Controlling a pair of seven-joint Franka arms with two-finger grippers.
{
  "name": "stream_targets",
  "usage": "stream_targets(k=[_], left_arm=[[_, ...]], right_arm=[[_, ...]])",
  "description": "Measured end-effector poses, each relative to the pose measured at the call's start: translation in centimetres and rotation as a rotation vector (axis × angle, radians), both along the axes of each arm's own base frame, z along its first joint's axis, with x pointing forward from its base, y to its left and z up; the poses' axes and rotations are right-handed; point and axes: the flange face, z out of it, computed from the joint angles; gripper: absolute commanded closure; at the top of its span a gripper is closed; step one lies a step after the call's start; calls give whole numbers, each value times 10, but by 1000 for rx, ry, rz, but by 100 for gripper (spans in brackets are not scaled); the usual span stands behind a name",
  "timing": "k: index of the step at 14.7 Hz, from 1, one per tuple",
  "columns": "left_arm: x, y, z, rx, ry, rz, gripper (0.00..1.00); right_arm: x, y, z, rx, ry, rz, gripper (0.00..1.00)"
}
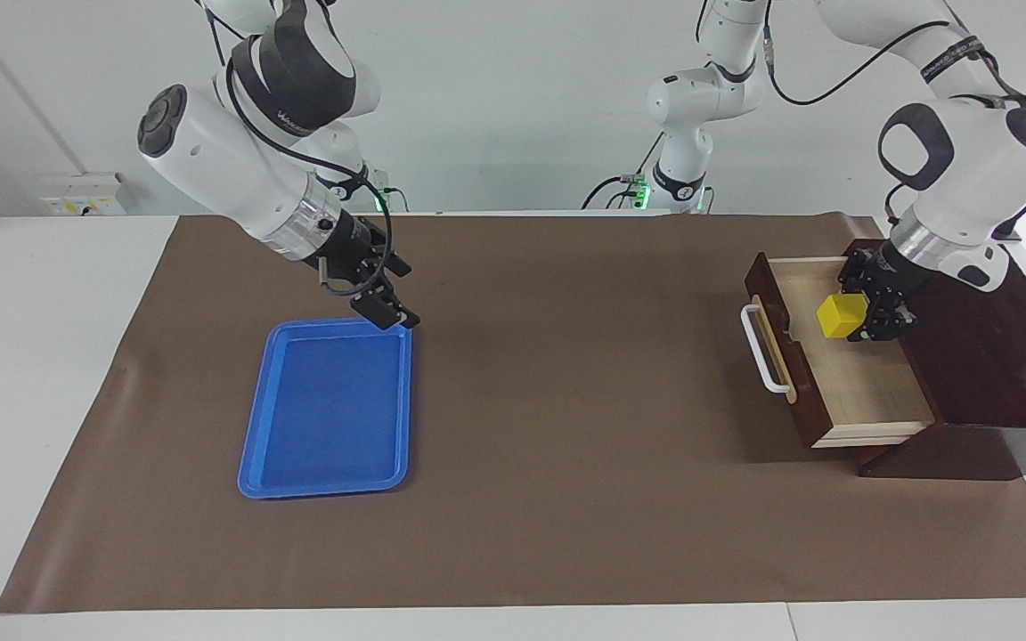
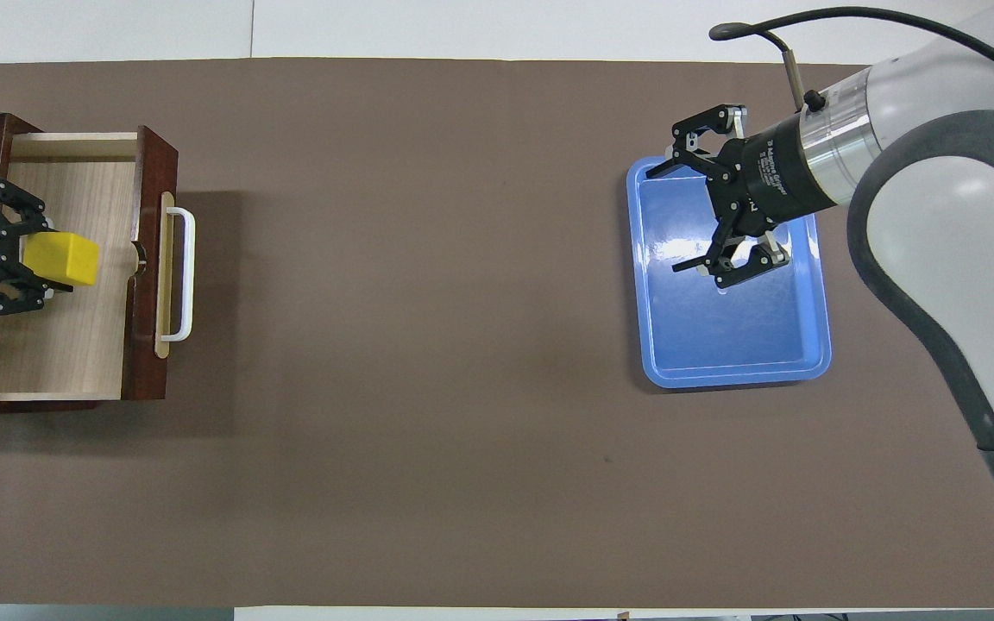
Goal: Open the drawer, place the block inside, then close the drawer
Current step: 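Lower the block into the drawer with the left gripper while the right gripper withdraws, then open the left gripper and push the drawer shut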
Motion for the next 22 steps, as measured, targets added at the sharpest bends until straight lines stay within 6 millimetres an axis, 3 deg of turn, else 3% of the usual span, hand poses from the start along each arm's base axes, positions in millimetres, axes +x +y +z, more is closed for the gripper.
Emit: stream_targets(k=[1, 2, 3, 4, 7, 10, 12, 13, 15, 16, 19, 22], left_arm=[[-4, 0, -14, 0, 9, 3, 100], [-9, 1, -26, 0, 21, 5, 92], [-13, 1, -33, -1, 32, 1, 52], [-17, 1, -35, -1, 36, -12, 1], [-23, 5, -28, 1, 23, -37, 0], [-11, -9, 10, 2, -4, -61, 0], [1, -54, 32, 3, -16, -66, 0], [4, -82, 31, 16, -11, -76, 0], [4, -129, 15, 48, 14, -91, 0], [4, -141, 4, 69, 28, -103, 0], [7, -129, -24, 129, 32, -108, 0], [10, -98, -29, 135, 32, -101, 0]], right_arm=[[-3, -12, 2, -15, -20, 66, 0], [-7, -24, 5, -37, -42, 141, 0], [-12, -36, 9, -63, -65, 220, 0], [-17, -46, 15, -86, -88, 295, 0], [-30, -83, 29, -136, -160, 505, 0], [-39, -119, 39, -189, -234, 742, 0], [-44, -134, 45, -219, -273, 883, 0], [-46, -139, 49, -241, -289, 956, 0], [-51, -146, 58, -283, -316, 1100, 0], [-54, -148, 64, -296, -332, 1158, 0], [-65, -154, 83, -338, -368, 1290, 0], [-73, -156, 98, -366, -400, 1349, 0]])
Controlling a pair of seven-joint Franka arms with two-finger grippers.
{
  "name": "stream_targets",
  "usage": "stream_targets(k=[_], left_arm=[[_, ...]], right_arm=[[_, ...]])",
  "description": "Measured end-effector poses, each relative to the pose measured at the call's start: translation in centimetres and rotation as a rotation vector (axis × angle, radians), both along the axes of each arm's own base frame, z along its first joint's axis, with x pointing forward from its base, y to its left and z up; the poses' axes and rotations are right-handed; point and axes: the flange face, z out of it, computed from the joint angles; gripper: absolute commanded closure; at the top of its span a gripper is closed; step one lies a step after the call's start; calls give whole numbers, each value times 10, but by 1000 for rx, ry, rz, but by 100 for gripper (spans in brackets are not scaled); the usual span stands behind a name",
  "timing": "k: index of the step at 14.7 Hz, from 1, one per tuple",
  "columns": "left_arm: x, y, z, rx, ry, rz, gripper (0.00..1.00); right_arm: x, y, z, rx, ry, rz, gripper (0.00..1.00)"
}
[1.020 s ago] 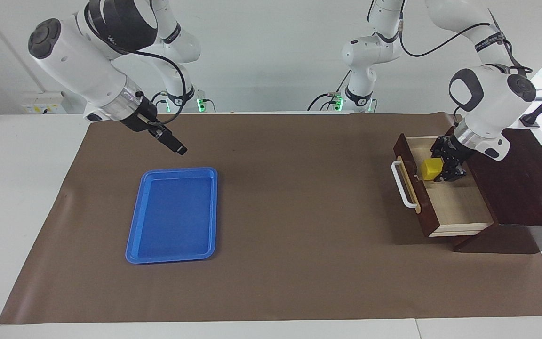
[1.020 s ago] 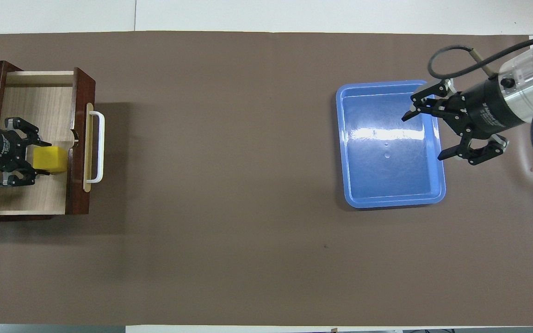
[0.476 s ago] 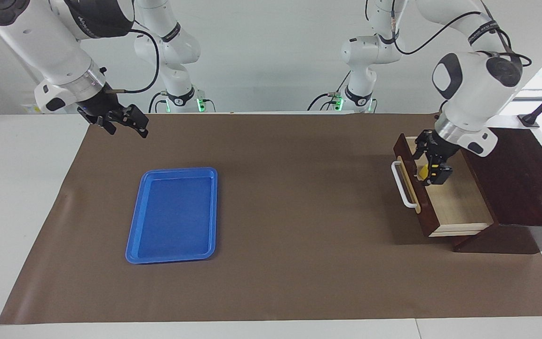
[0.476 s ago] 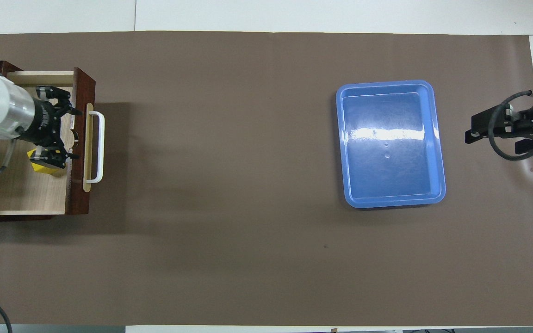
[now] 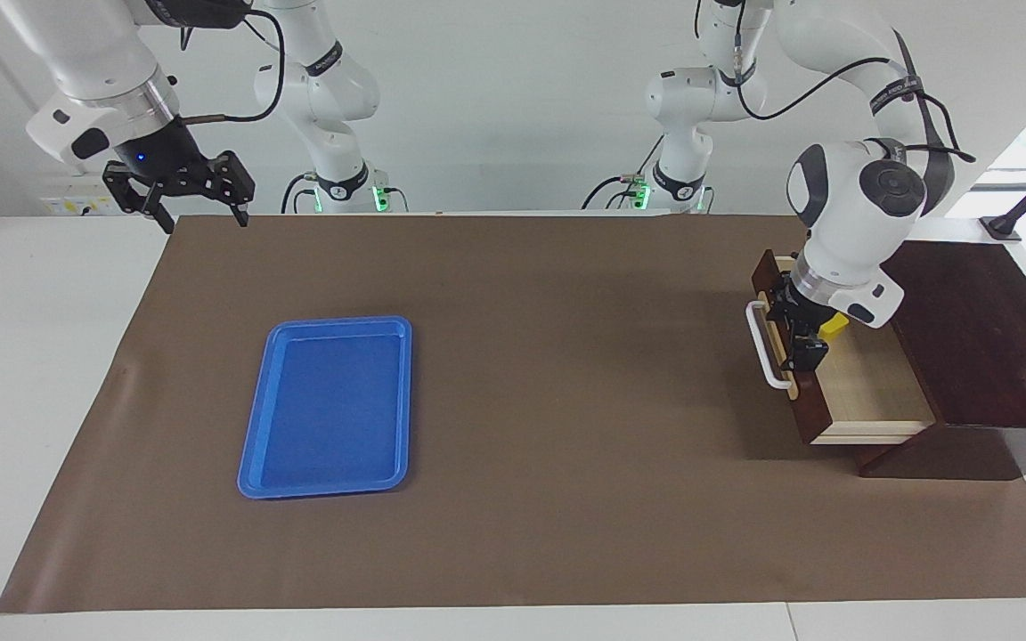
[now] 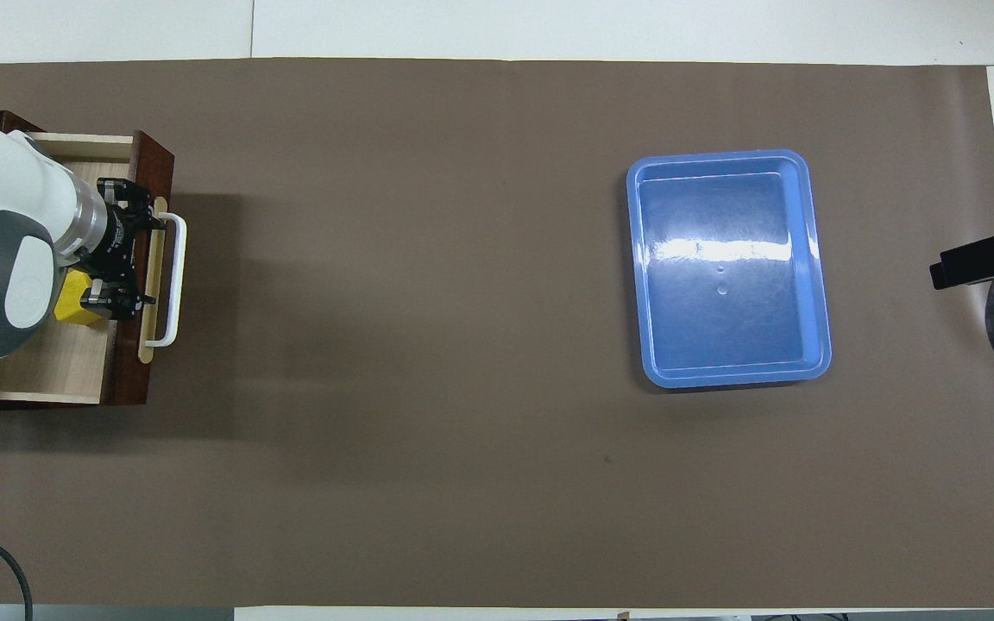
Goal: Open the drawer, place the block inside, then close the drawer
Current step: 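Open the left gripper and push the drawer shut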
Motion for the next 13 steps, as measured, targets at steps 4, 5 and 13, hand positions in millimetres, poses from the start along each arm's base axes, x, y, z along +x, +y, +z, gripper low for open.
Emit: stream_targets(k=[4, 5, 13], left_arm=[[3, 48, 3, 23, -12, 1, 0], [4, 71, 4, 28, -22, 16, 0], [4, 115, 14, 34, -32, -63, 0]], right_arm=[[9, -6, -10, -3, -58, 39, 0], [9, -7, -15, -3, -49, 34, 0], [11, -8, -44, 2, 38, -16, 0]])
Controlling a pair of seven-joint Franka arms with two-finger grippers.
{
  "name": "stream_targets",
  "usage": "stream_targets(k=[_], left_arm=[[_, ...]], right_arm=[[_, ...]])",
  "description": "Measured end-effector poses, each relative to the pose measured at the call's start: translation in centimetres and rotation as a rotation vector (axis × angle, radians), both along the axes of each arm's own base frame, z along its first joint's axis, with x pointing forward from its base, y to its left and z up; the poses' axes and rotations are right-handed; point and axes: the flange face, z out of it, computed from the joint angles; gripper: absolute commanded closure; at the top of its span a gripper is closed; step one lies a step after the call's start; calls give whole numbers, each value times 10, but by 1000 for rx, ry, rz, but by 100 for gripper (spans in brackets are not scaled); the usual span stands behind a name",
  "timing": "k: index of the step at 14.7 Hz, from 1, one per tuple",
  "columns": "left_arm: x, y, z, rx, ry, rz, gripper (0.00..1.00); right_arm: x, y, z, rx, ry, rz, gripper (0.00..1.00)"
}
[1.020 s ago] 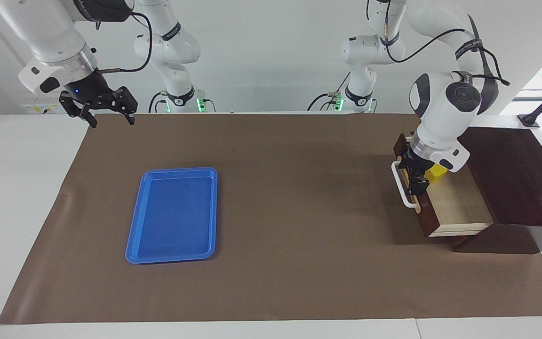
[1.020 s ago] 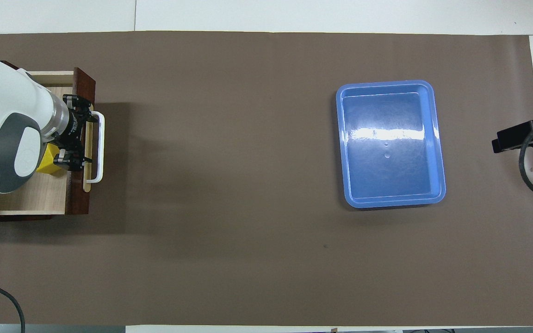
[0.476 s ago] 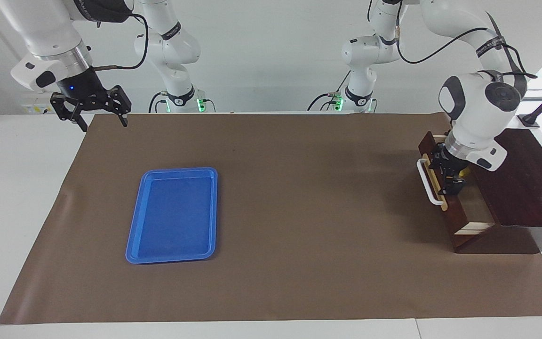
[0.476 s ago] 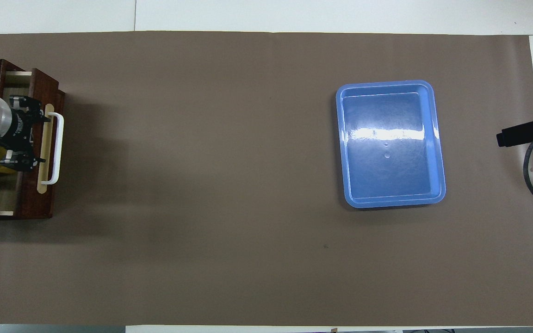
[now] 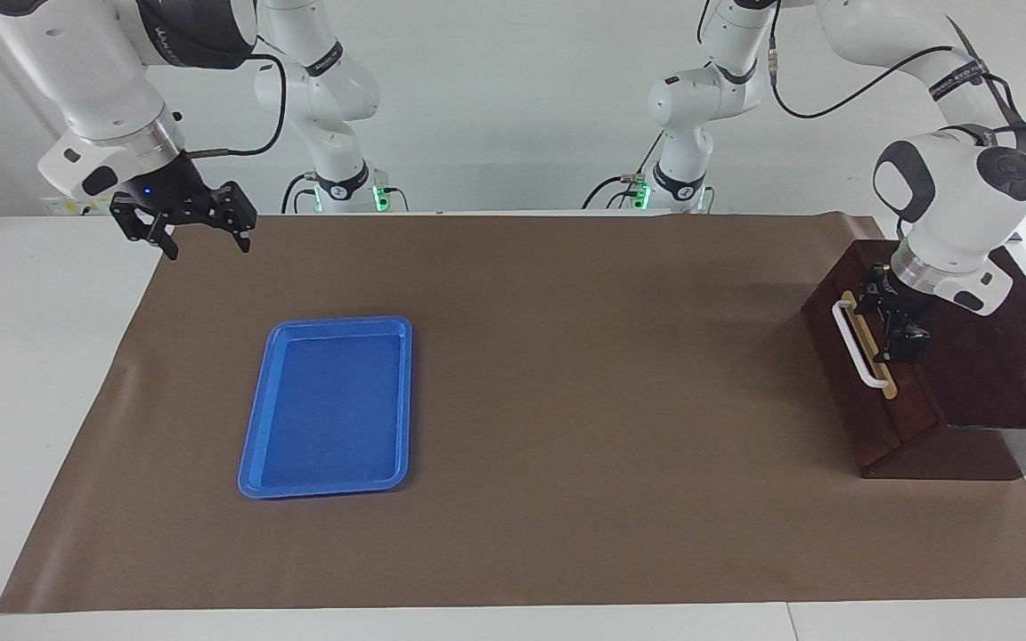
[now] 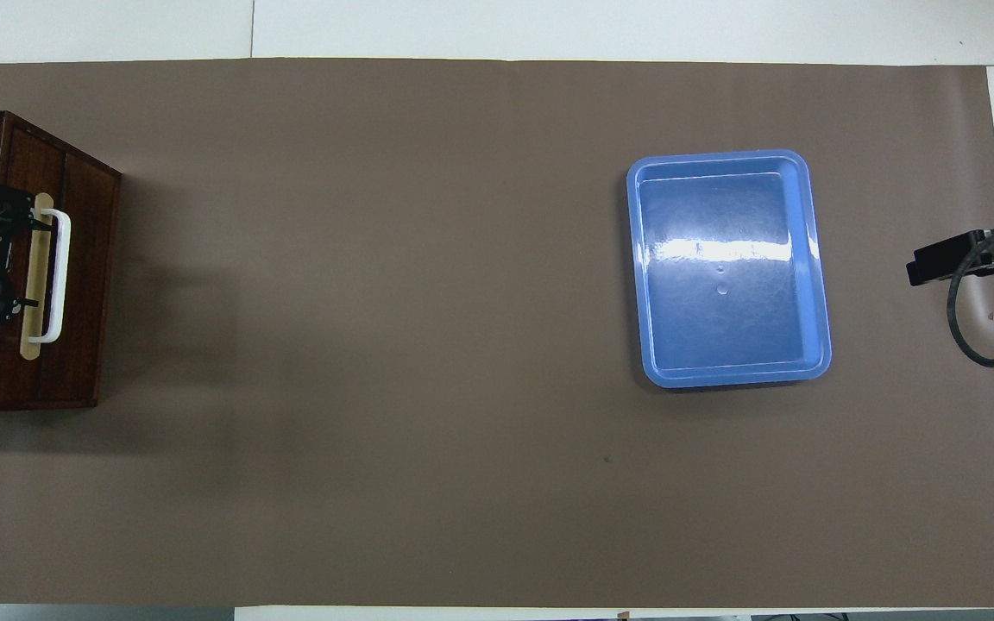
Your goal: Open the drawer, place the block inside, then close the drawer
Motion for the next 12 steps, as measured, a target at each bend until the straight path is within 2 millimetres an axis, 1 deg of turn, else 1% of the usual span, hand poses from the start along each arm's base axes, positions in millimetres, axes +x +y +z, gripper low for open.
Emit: stream_targets(k=[1, 3, 5, 7, 9, 10, 12], left_arm=[[3, -12, 13, 2, -1, -28, 0], [-1, -29, 52, 7, 11, -116, 0], [-17, -41, 89, -4, 27, -300, 0], [-38, -59, 117, -23, 58, -519, 0], [-53, -82, 131, -28, 91, -700, 0], [-57, -92, 132, -32, 112, -786, 0], [-61, -107, 128, -44, 151, -956, 0]], right_arm=[[-2, 0, -1, 1, 18, -1, 0], [-3, 0, -2, 1, 27, -2, 0], [-3, -3, -2, 1, 27, -7, 0], [-3, -5, -2, 1, 27, -11, 0], [-3, -6, -2, 1, 27, -12, 0], [-3, -6, -2, 1, 27, -12, 0], [-3, -6, -2, 1, 27, -12, 0]])
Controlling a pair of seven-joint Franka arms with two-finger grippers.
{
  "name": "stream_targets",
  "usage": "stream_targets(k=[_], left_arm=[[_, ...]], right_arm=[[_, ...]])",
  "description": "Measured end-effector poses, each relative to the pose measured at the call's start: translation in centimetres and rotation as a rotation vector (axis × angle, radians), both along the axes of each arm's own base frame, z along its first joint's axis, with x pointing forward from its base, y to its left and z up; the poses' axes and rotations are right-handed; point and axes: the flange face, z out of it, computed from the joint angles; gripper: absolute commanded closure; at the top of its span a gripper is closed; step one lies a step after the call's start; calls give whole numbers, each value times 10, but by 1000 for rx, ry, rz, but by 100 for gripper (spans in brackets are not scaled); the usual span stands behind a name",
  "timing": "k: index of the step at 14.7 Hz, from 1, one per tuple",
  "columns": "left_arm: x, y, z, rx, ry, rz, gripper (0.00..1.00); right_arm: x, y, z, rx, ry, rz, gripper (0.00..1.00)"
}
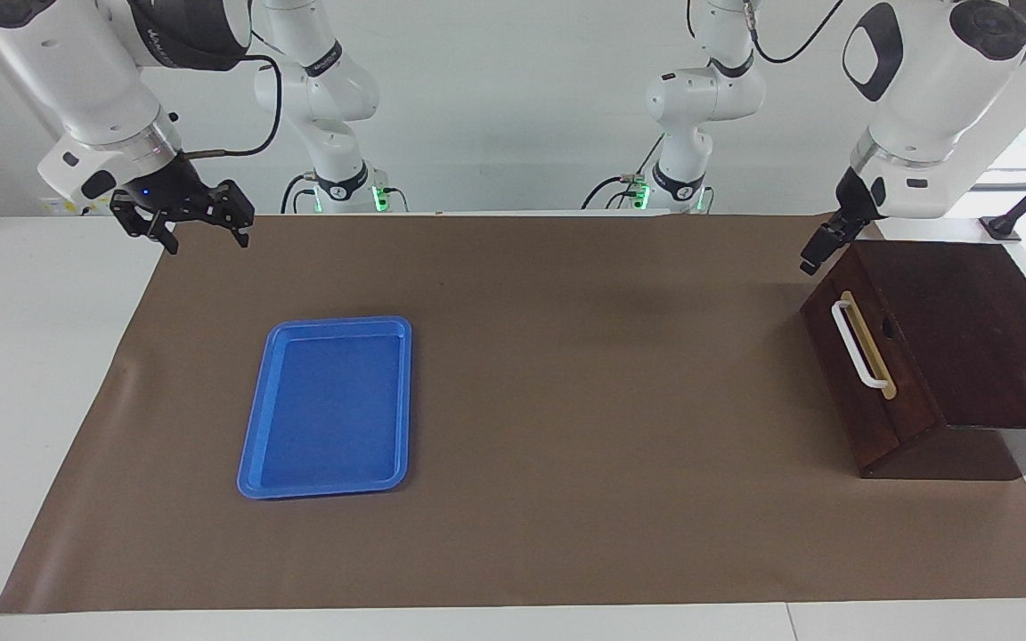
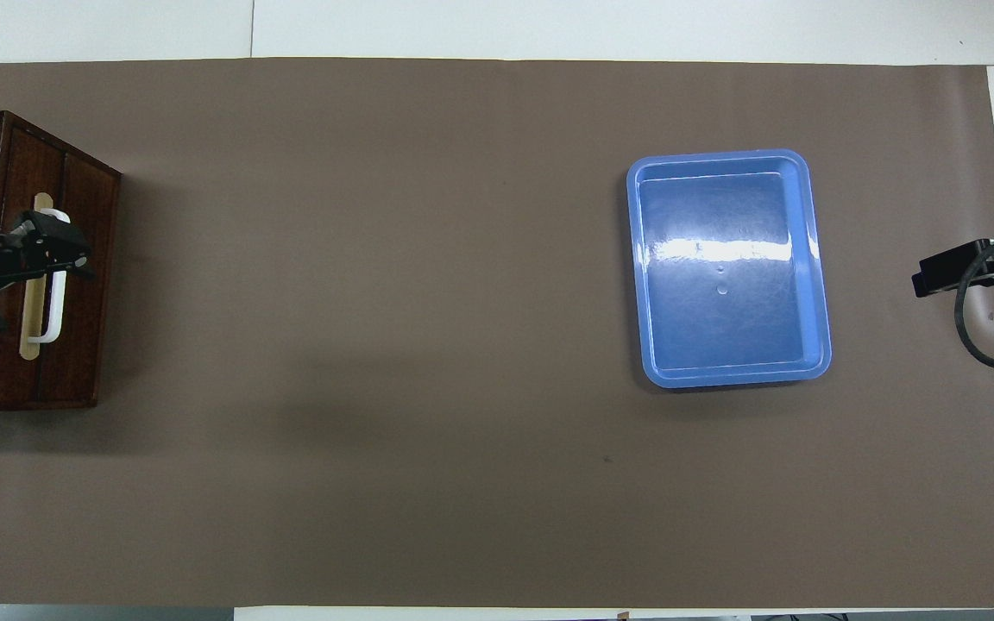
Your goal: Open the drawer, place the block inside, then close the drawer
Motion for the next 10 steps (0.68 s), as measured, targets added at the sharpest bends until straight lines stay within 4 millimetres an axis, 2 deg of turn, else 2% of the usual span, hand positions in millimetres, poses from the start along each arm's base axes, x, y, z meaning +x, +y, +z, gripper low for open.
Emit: stream_targets(k=[4, 7, 10], left_arm=[[0, -11, -11, -22, 61, -273, 0], [2, -10, -11, -45, 69, -341, 0], [5, -11, -2, -60, 65, -398, 0]], right_arm=[[0, 0, 1, 0, -2, 0, 0], [0, 0, 1, 0, -2, 0, 0], [0, 0, 1, 0, -2, 0, 0]])
